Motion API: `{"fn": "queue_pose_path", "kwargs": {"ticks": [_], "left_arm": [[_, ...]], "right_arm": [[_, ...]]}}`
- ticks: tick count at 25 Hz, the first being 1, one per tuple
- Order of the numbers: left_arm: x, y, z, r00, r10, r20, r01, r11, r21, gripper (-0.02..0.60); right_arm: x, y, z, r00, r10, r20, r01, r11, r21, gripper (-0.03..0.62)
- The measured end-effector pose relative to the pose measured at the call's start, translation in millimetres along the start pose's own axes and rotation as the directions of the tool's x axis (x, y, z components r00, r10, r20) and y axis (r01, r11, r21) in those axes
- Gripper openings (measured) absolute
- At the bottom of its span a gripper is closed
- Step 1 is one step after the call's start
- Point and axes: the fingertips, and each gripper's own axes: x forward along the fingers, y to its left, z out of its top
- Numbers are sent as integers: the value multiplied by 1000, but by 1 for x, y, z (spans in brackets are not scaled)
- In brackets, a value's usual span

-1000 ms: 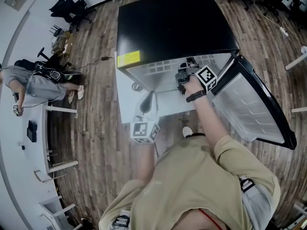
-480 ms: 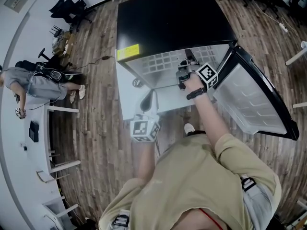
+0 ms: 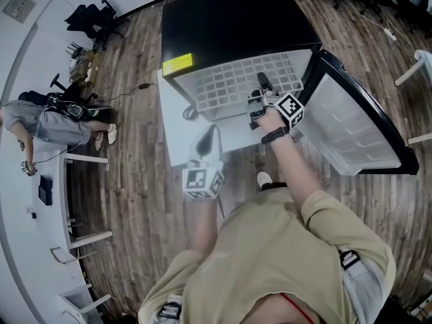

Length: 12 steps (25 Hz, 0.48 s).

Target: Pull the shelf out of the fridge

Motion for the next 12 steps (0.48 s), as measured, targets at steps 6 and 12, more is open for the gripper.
{"fn": "queue_pose_path", "kwargs": {"ticks": [6, 12], "left_arm": [[-20, -14, -1, 1000, -25, 13, 25, 1000, -1, 2], [-43, -19, -3, 999, -31, 20, 31, 999, -7, 2]], "right_arm": [[-32, 4, -5, 1000, 12, 9, -12, 1000, 26, 21], [-59, 7, -11, 1000, 6, 24, -7, 1000, 30, 21]]}}
